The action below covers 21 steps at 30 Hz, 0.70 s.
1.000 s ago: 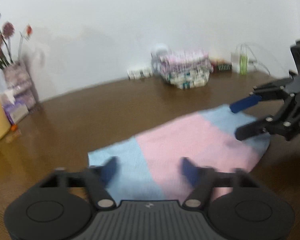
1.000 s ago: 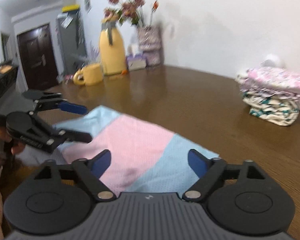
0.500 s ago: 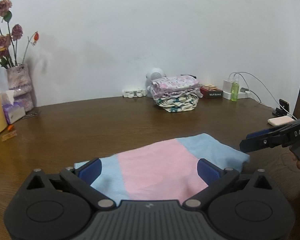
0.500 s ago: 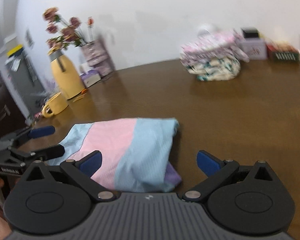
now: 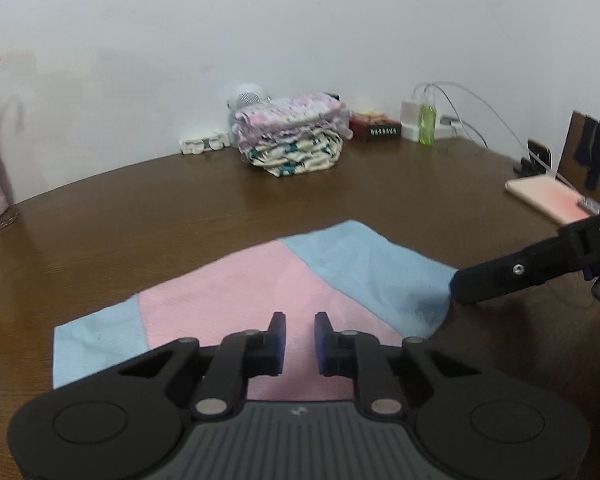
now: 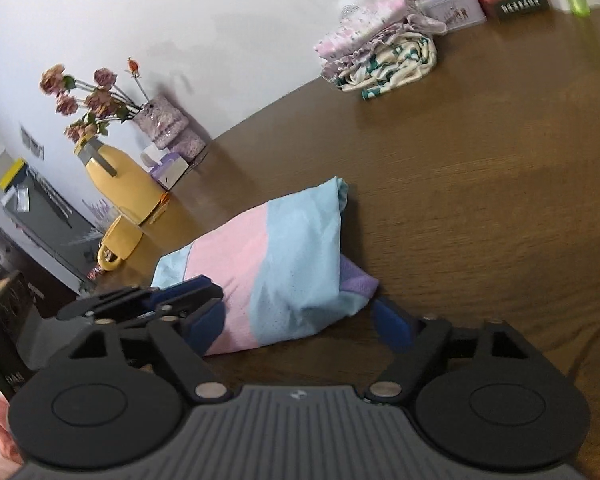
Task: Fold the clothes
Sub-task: 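Grasp the folded garment's edge with the right gripper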
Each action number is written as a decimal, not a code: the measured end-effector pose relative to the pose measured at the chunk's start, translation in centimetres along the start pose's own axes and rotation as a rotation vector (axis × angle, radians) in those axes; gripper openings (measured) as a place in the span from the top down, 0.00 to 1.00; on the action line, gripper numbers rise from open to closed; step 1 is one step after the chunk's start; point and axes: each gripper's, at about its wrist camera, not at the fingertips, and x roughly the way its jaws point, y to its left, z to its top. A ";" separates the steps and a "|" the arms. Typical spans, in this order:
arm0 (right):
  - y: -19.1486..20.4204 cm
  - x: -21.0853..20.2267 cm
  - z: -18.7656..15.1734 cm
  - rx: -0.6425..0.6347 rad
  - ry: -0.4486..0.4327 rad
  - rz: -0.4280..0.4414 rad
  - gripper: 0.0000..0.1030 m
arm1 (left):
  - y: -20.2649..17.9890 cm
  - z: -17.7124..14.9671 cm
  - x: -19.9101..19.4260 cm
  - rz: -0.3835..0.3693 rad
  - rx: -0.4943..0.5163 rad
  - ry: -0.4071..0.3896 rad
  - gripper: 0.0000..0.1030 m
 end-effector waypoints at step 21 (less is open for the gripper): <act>-0.2 2.5 -0.7 0.172 -0.078 -0.032 0.77 | 0.7 -0.8 1.1 -0.038 -0.034 0.025 0.84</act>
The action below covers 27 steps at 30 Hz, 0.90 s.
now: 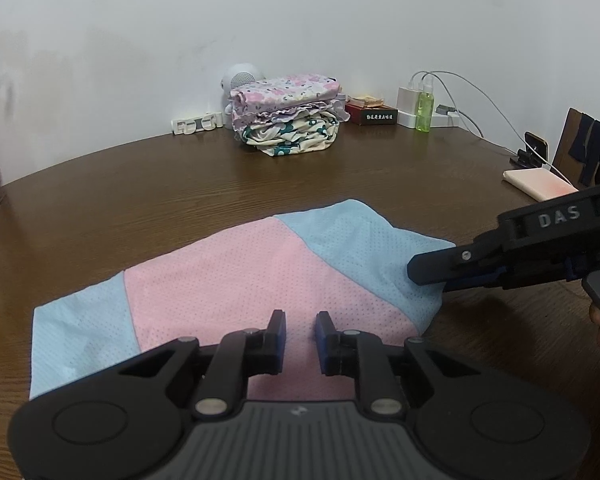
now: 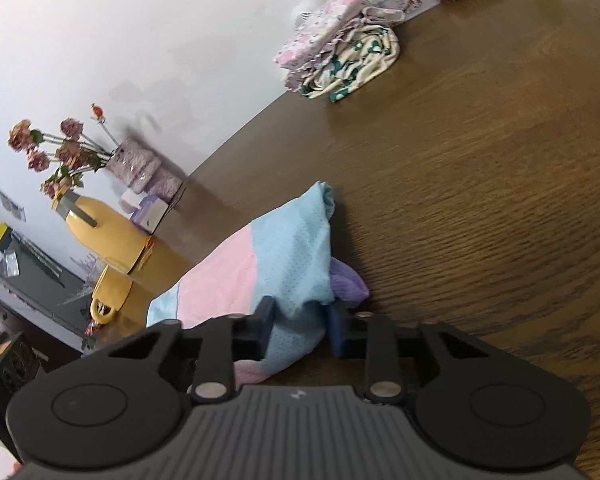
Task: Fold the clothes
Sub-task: 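Grasp the folded garment's edge with the right gripper, then lift the edge with the right gripper and fold it over the garment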
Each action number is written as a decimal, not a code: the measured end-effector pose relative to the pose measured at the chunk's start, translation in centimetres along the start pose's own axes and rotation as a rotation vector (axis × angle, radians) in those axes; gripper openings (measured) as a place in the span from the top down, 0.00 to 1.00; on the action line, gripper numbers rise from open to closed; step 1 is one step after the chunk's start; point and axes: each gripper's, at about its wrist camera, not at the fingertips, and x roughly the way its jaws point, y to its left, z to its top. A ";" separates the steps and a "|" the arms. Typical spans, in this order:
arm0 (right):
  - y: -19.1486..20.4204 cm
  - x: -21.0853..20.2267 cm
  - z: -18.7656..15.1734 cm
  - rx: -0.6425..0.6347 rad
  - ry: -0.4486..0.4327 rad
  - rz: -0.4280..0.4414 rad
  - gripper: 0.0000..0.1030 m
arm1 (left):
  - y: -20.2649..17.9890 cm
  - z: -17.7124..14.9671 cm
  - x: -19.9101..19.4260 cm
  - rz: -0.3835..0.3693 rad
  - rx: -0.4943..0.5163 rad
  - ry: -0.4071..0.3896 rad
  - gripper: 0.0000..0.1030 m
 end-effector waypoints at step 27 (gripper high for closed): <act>16.7 2.9 0.5 -1.049 0.050 0.062 0.95 | 5.3 -3.2 -4.9 0.110 0.039 0.061 0.83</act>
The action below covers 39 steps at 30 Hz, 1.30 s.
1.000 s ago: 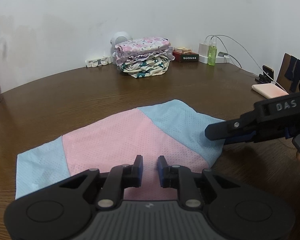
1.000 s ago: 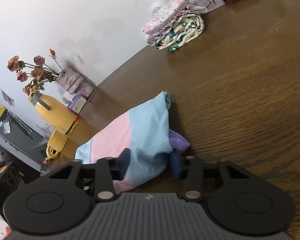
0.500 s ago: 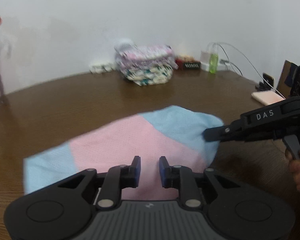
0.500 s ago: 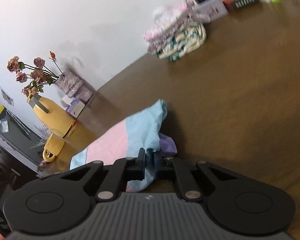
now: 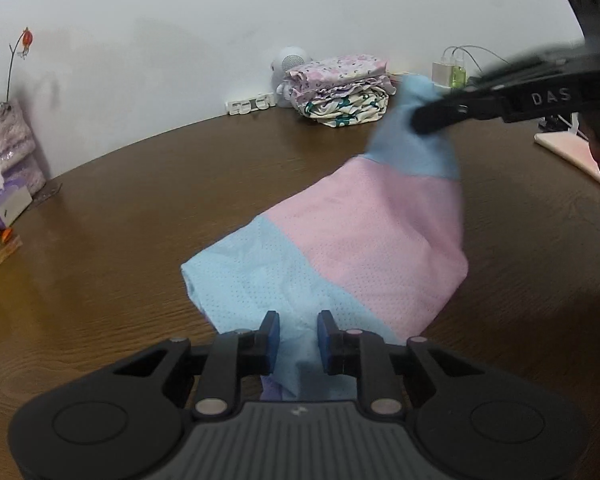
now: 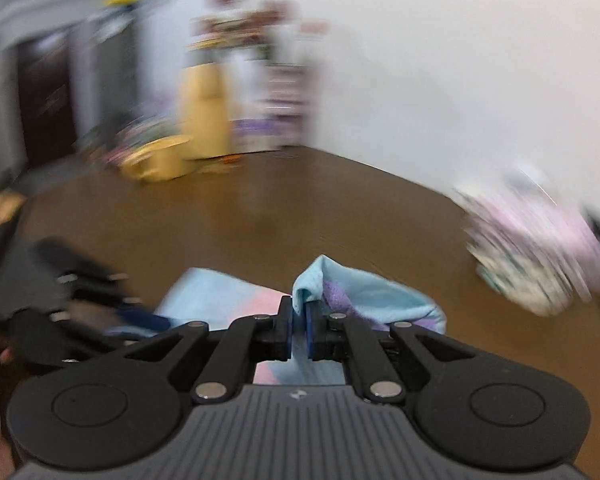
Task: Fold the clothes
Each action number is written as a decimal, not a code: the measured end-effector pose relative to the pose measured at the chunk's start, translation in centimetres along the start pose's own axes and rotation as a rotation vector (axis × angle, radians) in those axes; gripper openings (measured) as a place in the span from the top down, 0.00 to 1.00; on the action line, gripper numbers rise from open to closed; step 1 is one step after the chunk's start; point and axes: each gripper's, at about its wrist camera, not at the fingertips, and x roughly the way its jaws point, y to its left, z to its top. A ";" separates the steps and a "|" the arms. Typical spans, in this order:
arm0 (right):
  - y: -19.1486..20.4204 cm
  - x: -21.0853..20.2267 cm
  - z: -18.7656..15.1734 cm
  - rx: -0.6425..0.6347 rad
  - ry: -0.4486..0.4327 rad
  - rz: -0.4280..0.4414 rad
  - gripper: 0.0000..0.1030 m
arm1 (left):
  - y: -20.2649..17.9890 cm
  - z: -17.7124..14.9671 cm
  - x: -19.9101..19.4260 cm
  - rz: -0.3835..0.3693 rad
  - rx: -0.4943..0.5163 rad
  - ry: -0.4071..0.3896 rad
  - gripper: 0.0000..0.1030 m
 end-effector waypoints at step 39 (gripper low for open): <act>7.6 5.9 -0.1 -0.266 0.160 0.451 0.60 | 5.1 -3.1 -9.6 0.065 -0.171 -0.179 0.61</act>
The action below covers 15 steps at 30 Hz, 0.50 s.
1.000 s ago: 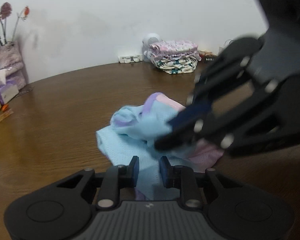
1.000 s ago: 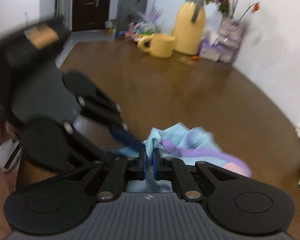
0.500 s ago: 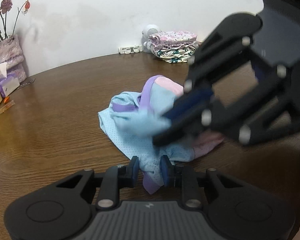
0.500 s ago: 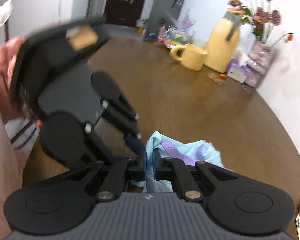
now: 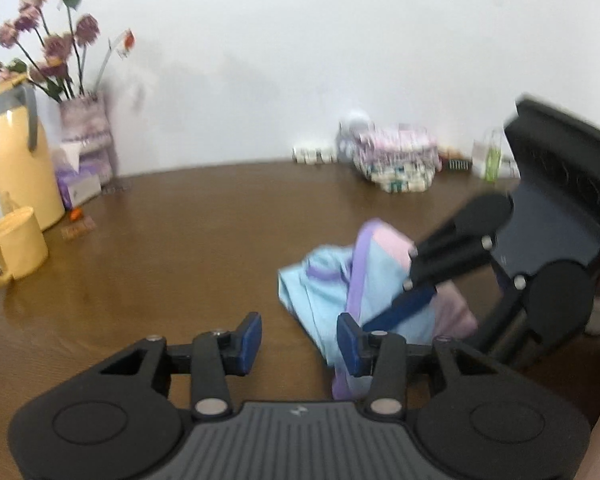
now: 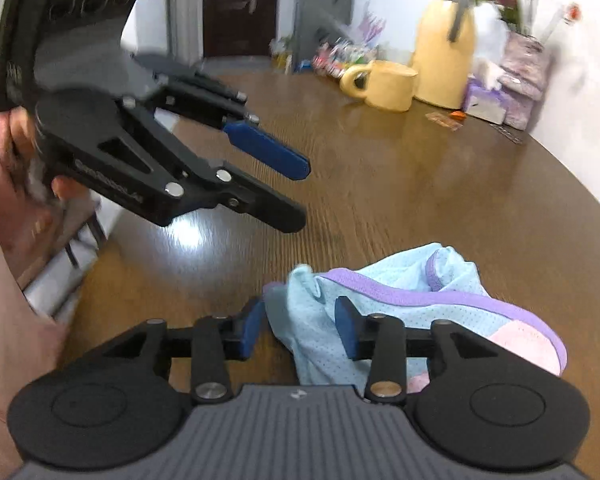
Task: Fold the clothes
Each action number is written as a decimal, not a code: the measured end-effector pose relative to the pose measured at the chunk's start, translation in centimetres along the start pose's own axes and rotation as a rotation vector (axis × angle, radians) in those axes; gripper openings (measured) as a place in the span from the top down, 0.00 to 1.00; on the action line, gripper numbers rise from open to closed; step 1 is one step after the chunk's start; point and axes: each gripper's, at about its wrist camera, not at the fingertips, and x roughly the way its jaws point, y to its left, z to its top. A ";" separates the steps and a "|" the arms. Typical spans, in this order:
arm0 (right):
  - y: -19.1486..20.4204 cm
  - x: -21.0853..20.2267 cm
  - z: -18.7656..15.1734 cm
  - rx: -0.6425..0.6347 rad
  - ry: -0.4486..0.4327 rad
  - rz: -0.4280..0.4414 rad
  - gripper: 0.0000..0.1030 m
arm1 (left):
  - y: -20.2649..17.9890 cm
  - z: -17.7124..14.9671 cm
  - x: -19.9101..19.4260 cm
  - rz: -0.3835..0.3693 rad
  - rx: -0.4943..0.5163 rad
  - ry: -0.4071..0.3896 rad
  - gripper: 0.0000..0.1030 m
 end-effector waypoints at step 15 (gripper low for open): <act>-6.6 -3.3 -4.6 0.320 -0.097 -0.185 0.74 | -4.3 -0.8 6.3 -0.044 0.129 0.130 0.87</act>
